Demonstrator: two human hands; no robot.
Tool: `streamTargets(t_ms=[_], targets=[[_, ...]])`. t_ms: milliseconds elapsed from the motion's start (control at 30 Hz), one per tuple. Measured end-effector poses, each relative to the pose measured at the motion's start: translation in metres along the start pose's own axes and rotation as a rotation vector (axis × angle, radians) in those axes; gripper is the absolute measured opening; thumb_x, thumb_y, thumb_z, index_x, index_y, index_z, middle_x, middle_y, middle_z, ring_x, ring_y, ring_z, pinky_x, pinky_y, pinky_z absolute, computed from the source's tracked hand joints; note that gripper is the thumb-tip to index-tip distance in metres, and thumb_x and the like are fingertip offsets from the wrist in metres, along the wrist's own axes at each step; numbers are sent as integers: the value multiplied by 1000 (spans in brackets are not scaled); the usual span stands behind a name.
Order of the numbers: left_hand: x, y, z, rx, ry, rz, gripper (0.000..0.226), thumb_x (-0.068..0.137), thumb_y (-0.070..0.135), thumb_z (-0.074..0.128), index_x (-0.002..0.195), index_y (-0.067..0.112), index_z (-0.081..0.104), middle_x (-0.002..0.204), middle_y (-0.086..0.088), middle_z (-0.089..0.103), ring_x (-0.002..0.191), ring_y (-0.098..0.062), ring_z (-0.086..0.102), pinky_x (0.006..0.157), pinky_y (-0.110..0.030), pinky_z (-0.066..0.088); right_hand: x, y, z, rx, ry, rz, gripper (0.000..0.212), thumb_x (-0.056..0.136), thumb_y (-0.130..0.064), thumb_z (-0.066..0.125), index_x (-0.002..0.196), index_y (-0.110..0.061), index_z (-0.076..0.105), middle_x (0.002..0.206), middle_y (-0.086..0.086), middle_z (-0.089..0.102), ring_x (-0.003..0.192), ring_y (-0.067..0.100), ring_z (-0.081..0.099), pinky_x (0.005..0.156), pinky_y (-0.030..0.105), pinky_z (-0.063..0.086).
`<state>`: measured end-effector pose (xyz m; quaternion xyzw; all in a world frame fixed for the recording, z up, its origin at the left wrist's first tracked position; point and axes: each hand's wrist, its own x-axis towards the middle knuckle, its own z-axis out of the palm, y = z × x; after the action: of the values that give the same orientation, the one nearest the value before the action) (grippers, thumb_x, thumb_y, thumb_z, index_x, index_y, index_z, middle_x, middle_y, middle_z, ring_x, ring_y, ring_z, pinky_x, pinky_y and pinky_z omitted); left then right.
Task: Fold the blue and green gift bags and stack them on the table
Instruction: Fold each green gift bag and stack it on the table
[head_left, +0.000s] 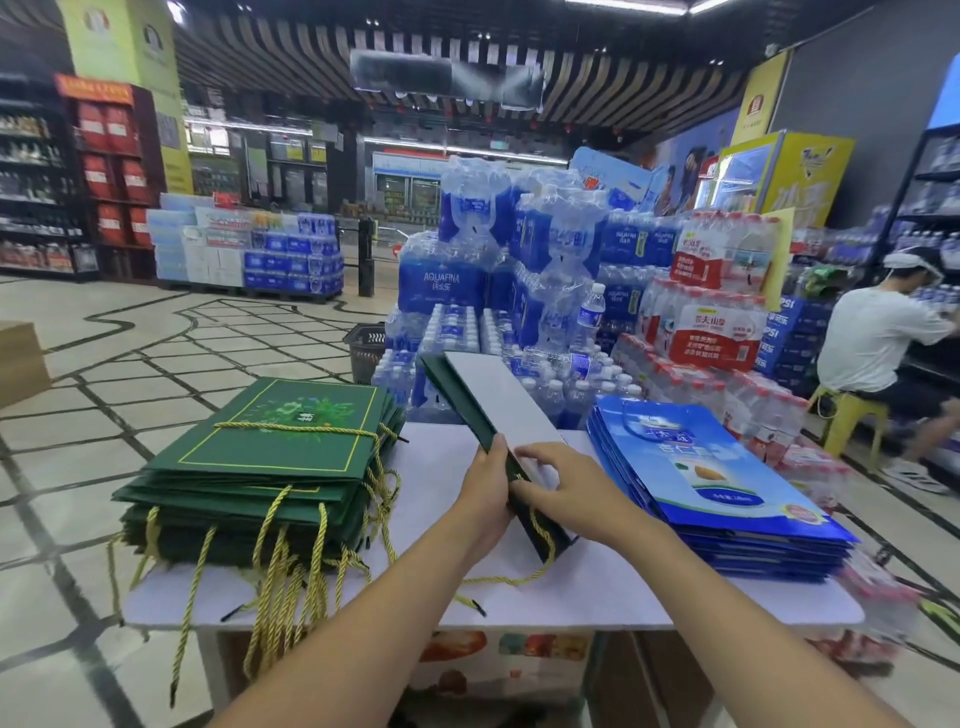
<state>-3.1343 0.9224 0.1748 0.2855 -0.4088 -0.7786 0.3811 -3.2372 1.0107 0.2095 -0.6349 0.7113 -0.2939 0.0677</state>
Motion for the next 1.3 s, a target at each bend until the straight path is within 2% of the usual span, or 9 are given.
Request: streamTargets(t_ms=[100, 233, 333, 433, 533, 600, 800, 1100, 1300], targets=[[-2, -6, -10, 229, -23, -43, 44, 110, 47, 37, 130, 13, 58, 103, -11, 75, 93, -27, 73, 79, -45, 63, -2, 11, 1, -79, -71, 11, 47, 86, -46, 67, 132, -39, 62, 130, -21, 61, 119, 4, 56, 101, 37, 50], [0, -6, -32, 1142, -12, 149, 64, 107, 58, 28, 120, 11, 68, 117, -15, 72, 109, -37, 67, 92, -44, 56, 2, 26, 4, -112, -137, 2, 41, 92, -31, 59, 132, -40, 65, 131, -19, 65, 116, 6, 60, 100, 37, 52], [0, -6, -53, 1606, 50, 338, 60, 105, 56, 28, 99, 15, 72, 93, -6, 71, 95, -35, 67, 81, -39, 54, 7, 41, 9, -214, -222, 40, 42, 94, -20, 57, 131, -36, 66, 134, -16, 65, 122, 9, 58, 104, 33, 48], [-5, -3, -66, 1617, 65, 496, 55, 106, 47, 32, 78, 15, 67, 76, -2, 66, 77, -27, 62, 71, -41, 54, 7, 61, 19, -331, -295, 51, 45, 91, -14, 55, 126, -38, 68, 131, -18, 65, 122, 9, 58, 102, 28, 47], [-2, 2, -83, 1712, 37, 604, 27, 104, 27, 42, 110, 22, 68, 108, 3, 64, 107, -23, 57, 86, -41, 50, 4, 54, 15, -284, -254, 48, 31, 95, -24, 58, 121, -34, 72, 126, -17, 66, 116, 7, 59, 99, 27, 48], [5, 0, -98, 1794, 47, 561, 34, 100, 21, 44, 129, 24, 62, 128, 5, 60, 122, -22, 51, 96, -41, 48, -1, 40, 14, -231, -230, -25, 22, 95, -30, 61, 111, -33, 75, 115, -18, 67, 107, 4, 61, 96, 31, 52], [11, -3, -111, 1868, 17, 562, 36, 104, 32, 44, 135, 35, 62, 138, 12, 60, 126, -22, 51, 98, -41, 46, -25, 13, 39, -194, -427, -191, 22, 91, -48, 67, 107, -36, 74, 105, -20, 61, 97, -2, 57, 86, 26, 50], [8, -17, -115, 1567, -57, 637, 24, 93, 48, 57, 108, 34, 69, 113, 21, 57, 110, -9, 55, 90, -36, 51, 5, 21, 20, 152, -120, 118, 17, 103, -16, 53, 103, -26, 66, 82, -4, 75, 67, 4, 63, 58, 20, 50], [8, -18, -116, 1533, -66, 669, 17, 94, 46, 57, 102, 34, 66, 99, 23, 57, 97, -4, 55, 85, -34, 51, 21, 33, 23, -61, -162, 143, 17, 95, -22, 61, 99, -30, 75, 99, -12, 68, 88, 2, 61, 72, 15, 47]])
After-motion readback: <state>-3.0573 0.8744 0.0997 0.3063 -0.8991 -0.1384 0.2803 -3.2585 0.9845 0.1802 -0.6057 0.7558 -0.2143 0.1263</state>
